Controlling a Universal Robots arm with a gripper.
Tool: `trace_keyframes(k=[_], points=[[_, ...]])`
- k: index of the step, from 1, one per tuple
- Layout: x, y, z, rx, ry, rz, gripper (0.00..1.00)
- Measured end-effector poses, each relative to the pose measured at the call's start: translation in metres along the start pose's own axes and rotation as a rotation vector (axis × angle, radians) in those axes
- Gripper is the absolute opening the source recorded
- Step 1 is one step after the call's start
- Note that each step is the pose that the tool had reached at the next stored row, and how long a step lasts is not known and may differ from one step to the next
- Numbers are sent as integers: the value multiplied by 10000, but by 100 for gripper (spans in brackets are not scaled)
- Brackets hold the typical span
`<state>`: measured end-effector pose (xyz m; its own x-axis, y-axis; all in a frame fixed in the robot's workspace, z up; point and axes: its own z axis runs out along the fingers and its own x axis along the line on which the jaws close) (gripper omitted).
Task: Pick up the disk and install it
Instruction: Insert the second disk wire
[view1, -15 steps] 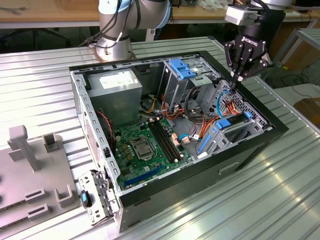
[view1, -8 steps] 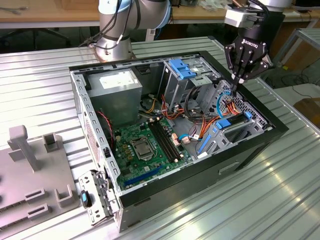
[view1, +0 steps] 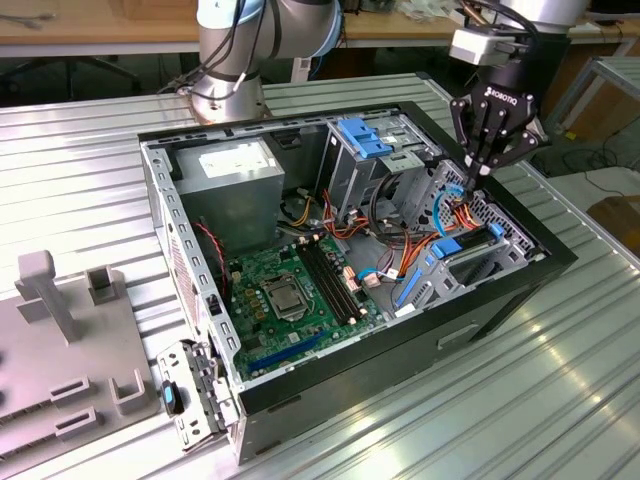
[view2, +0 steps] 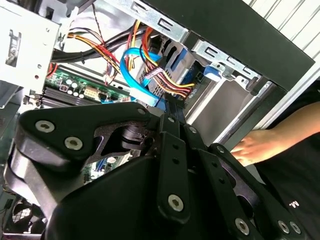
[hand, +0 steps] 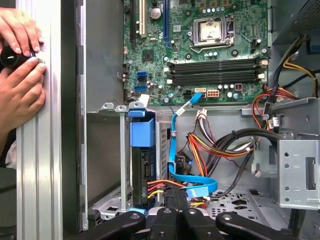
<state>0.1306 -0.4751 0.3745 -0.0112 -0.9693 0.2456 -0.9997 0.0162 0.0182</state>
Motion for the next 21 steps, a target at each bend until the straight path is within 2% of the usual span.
trace_keyframes(k=[5, 9, 10, 13, 14, 16, 17, 18, 21], points=[[35, -1, 40, 6, 95, 3, 11], [42, -2, 60, 8, 198, 6, 12], [41, -2, 64, 9, 279, 7, 18], [39, -2, 75, 13, 602, 14, 18], [38, -2, 77, 15, 796, 19, 18], [37, -2, 80, 17, 972, 22, 18], [35, -2, 84, 18, 1009, 23, 19], [34, -2, 92, 18, 1020, 23, 25], [28, -3, 116, 18, 1065, 24, 25]])
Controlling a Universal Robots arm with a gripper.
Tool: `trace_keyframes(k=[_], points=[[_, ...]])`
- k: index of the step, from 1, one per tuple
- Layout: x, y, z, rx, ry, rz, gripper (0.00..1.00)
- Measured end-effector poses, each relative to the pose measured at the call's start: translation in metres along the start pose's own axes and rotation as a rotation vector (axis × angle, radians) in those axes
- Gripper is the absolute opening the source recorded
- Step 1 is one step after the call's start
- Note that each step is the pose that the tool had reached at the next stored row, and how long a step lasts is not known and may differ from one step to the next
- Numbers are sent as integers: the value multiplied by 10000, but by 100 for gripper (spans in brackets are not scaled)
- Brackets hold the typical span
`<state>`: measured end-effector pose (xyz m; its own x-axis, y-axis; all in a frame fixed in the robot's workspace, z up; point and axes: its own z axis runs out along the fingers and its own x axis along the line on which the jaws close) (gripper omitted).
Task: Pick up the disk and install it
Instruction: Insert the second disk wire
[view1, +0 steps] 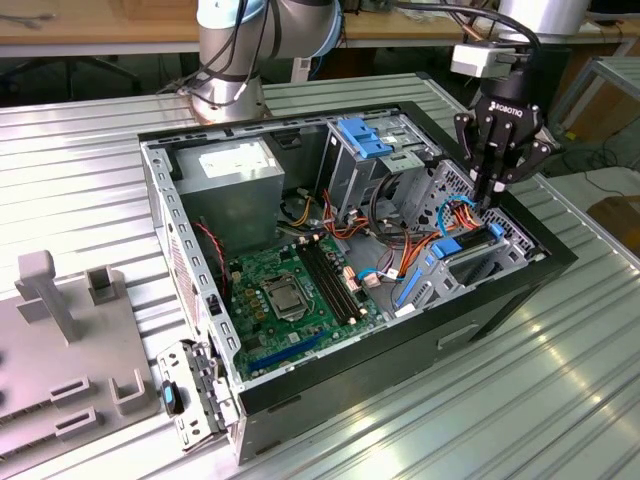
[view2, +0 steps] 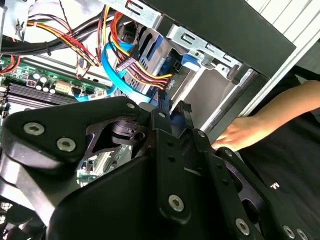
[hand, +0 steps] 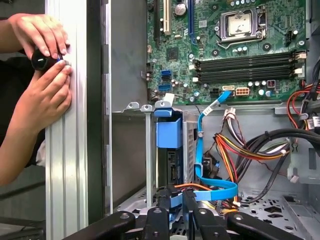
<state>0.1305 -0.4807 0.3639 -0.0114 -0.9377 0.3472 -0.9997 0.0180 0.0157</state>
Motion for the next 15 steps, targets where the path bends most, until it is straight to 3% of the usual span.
trace_keyframes(k=[1, 5, 7, 13, 15], points=[[-6, 0, 16, 0, 45, 1, 25], [-9, -1, 25, 1, 104, 2, 24], [-9, -1, 25, 1, 107, 2, 16], [-9, 3, 29, 1, 107, 4, 16], [-4, 35, 33, 9, 106, 5, 16]])
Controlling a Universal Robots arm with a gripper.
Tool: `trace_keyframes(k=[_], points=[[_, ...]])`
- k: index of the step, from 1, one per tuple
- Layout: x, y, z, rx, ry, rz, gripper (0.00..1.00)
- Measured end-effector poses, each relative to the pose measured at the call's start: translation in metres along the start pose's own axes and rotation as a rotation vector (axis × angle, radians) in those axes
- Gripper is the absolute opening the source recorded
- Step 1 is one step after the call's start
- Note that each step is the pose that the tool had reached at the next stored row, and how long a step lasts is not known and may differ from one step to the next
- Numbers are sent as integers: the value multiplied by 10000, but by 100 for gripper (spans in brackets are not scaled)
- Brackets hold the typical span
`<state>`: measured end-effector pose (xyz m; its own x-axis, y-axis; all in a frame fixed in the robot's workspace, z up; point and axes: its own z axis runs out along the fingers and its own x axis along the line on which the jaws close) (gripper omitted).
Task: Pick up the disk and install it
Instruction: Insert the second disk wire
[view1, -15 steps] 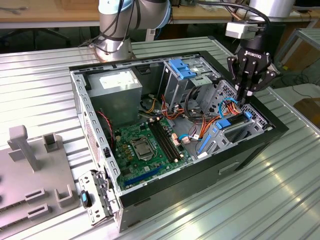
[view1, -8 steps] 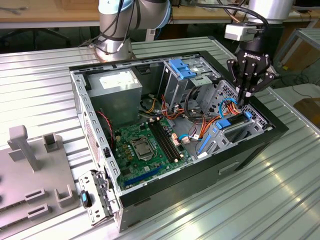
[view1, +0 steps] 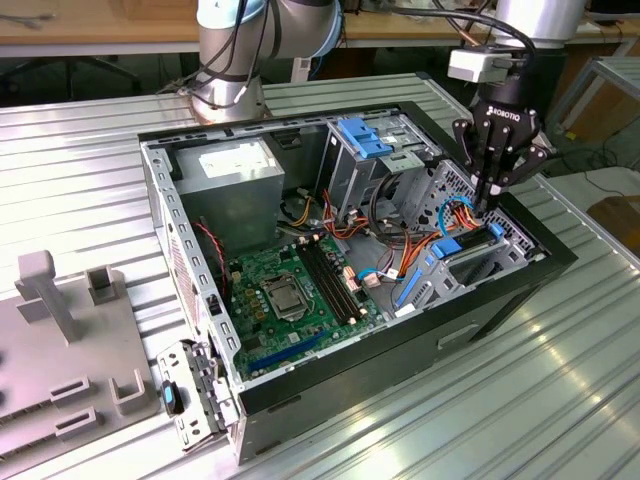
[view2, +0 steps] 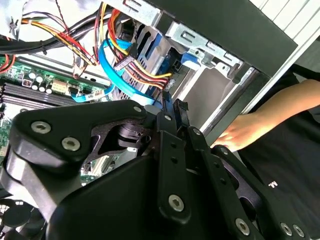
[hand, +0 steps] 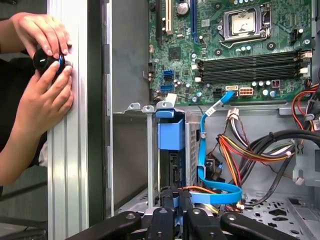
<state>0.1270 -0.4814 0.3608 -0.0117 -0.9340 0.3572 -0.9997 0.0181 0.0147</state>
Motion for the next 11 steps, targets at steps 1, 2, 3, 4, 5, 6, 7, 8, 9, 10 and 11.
trace_keyframes(k=[1, 2, 3, 4, 5, 6, 7, 8, 9, 10, 11], points=[[3, 50, 1, 16, 3, 7, 16], [7, 74, 2, 27, -4, 11, 16], [14, 104, 7, 44, -113, 15, 16], [20, 114, 11, 48, -269, 16, 16], [31, 118, 14, 49, -452, 13, 16], [40, 119, 18, 51, -628, 11, 16], [53, 119, 23, 52, -828, 8, 16], [73, 120, 31, 55, -1074, 7, 16], [97, 120, 40, 59, -1209, 8, 16], [126, 119, 53, 70, -1292, 8, 16], [182, 117, 77, 91, -1314, 9, 16]])
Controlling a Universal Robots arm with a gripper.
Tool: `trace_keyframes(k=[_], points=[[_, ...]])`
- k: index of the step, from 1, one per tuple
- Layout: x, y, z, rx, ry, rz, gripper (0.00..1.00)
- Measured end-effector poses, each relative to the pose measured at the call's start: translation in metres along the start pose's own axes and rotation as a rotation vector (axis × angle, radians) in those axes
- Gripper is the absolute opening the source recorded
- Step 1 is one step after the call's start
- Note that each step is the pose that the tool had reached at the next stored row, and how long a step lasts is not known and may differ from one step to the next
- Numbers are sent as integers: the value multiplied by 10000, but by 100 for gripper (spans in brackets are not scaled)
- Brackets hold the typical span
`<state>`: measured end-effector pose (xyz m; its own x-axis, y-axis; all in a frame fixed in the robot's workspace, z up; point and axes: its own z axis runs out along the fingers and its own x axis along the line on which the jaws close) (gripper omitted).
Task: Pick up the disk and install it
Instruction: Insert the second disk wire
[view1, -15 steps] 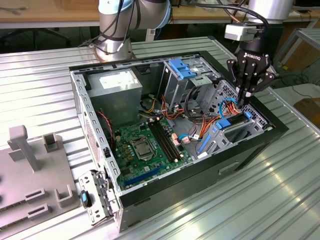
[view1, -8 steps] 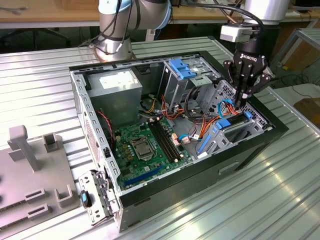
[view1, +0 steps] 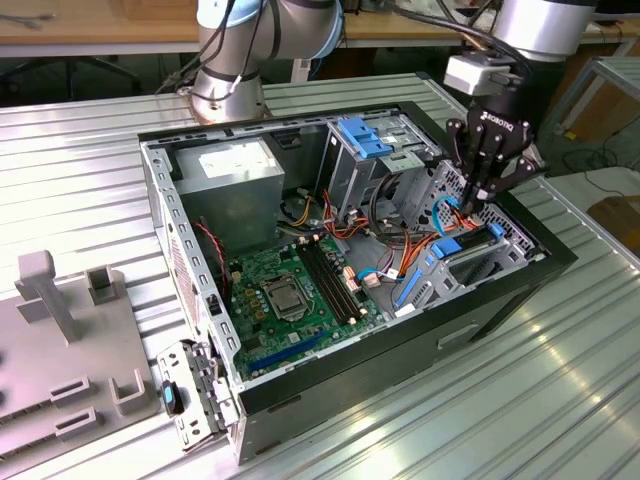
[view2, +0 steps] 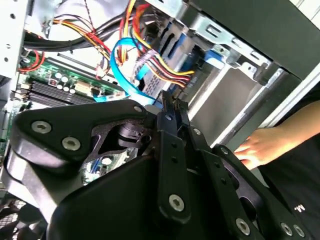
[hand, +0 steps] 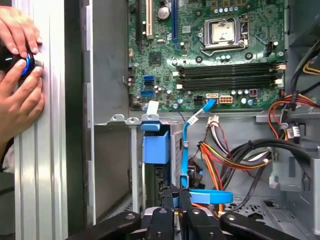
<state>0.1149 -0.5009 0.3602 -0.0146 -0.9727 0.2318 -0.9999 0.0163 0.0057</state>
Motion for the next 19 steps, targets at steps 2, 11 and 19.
trace_keyframes(k=[2, 11, 19], points=[[50, 0, 13, 19, 1, -1, 16], [77, 46, 41, 468, -18, 17, 16], [83, 143, 102, 905, -83, 105, 16]])
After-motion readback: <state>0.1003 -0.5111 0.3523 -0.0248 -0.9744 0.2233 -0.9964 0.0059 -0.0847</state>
